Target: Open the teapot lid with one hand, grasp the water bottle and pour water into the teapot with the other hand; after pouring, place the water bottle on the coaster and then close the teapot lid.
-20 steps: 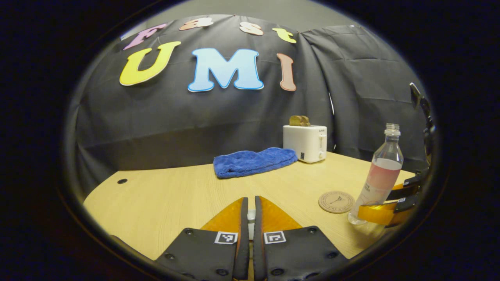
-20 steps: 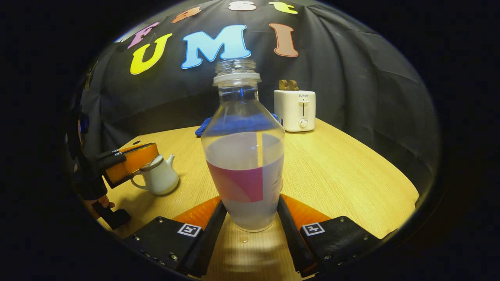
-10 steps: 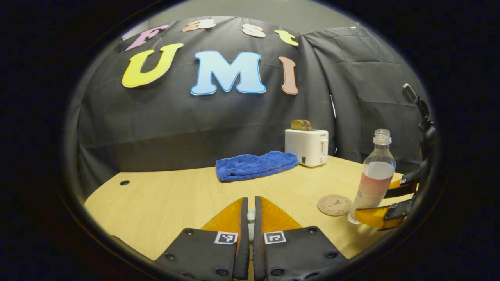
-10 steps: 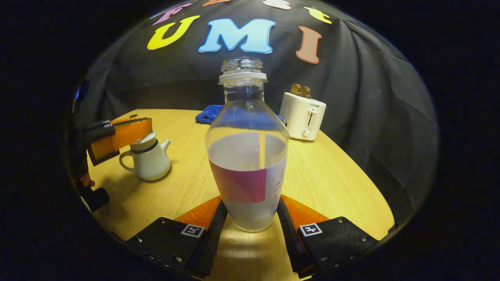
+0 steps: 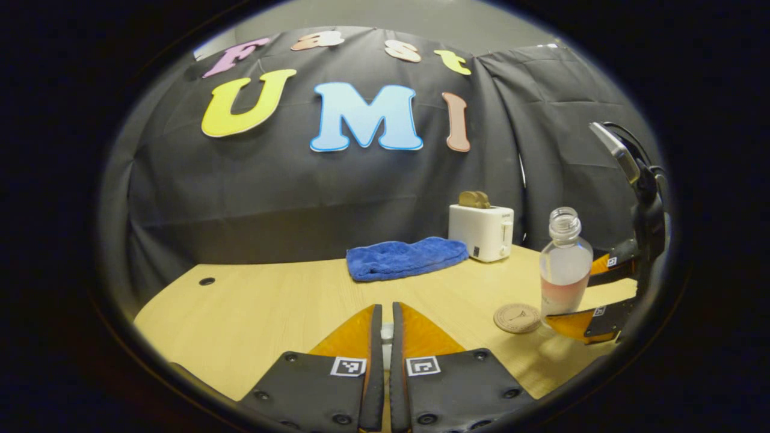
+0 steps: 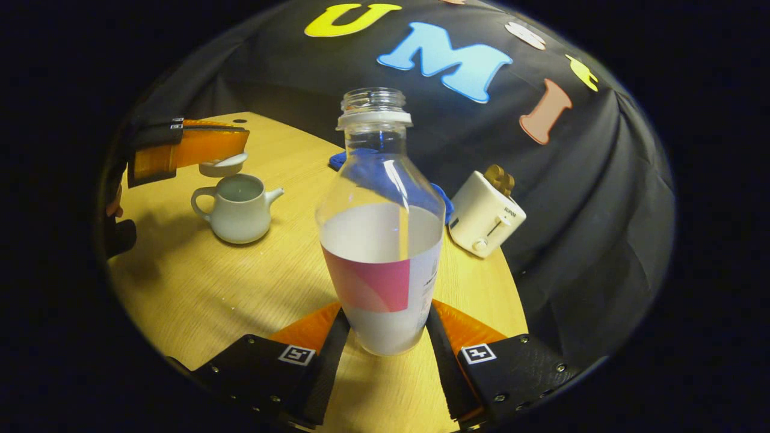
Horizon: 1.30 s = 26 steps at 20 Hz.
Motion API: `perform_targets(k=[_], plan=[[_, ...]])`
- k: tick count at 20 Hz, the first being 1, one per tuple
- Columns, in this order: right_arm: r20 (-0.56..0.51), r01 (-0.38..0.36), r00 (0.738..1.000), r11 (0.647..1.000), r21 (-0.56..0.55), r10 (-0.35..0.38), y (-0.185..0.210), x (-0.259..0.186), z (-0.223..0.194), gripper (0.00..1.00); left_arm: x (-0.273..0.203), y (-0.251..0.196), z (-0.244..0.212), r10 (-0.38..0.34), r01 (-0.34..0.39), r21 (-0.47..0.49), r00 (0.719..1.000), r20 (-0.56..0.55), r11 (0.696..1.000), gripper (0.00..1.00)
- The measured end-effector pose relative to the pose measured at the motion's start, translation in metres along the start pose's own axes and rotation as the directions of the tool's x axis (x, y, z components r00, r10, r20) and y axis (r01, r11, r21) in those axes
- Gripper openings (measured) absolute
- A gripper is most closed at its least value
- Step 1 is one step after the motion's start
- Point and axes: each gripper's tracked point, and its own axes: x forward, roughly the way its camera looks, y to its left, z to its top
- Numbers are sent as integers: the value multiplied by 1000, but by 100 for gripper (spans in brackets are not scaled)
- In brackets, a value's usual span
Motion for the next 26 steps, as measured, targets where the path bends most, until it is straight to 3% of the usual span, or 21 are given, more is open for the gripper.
perform_targets(k=[6, 15, 22, 23, 26], plan=[[-23, -43, 999, 975, -220, 39, 14, 11, 22, 73, -18, 32, 13, 53, -53, 0, 999, 2, 999, 10], [-132, -11, 990, 889, -458, -55, 29, 20, 25, 73, -26, 64, 12, -21, 21, -31, 1000, 3, 999, 12], [-163, 30, 973, 784, -619, -166, 19, 29, 38, 73, -24, 77, 4, -82, 83, -62, 997, 7, 995, 12], [-163, 32, 971, 766, -642, -178, 19, 28, 40, 76, -24, 79, 4, -89, 90, -64, 996, 10, 994, 12], [-146, 43, 966, 688, -724, -214, 16, 30, 48, 70, -23, 85, 2, -103, 103, -70, 995, 11, 992, 11]])
